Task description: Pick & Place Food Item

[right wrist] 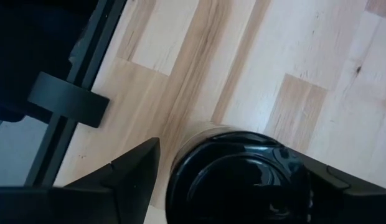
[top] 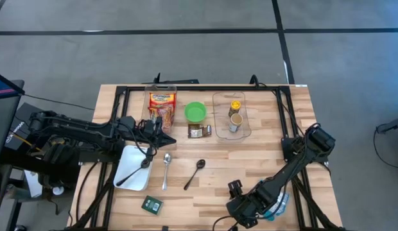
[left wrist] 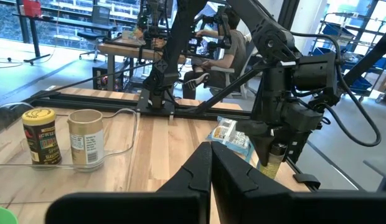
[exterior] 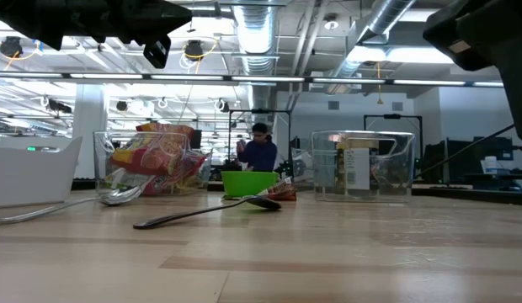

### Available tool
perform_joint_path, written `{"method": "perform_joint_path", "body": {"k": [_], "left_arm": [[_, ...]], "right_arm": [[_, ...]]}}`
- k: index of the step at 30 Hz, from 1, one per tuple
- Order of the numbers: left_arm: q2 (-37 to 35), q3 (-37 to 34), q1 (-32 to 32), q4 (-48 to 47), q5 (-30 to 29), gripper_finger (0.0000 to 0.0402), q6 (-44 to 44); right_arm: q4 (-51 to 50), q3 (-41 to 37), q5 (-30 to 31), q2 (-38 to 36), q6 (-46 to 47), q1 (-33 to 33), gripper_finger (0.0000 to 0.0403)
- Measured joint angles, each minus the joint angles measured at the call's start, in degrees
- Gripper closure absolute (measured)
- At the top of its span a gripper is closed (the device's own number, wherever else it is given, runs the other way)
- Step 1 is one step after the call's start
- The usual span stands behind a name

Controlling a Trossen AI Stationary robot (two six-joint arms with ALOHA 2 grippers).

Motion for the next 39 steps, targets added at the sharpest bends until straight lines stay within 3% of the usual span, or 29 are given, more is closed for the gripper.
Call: {"method": "perform_joint_path", "body": {"k": [13, 27, 35, 39], "left_arm": [[0.0, 0.0, 0.0, 0.0, 0.0, 0.0401, 0.0], [0.0, 0.0, 0.0, 0.0, 0.0, 0.0401, 0.0], [0.0, 0.0, 0.0, 0.0, 0.0, 0.0401, 0.0], [0.0, 0.0, 0.0, 0.0, 0.0, 0.0401, 0.0]], "right_arm": [[1.0, 0.0, -0.3, 0.0, 0.0, 0.0, 0.013], [0.9, 0.0, -0.3, 0.0, 0.0, 0.0, 0.0206], [0.9, 0.0, -0.4, 0.0, 0.0, 0.0, 0.0183], [0.9, 0.0, -0.4, 0.0, 0.0, 0.0, 0.0198]]}}
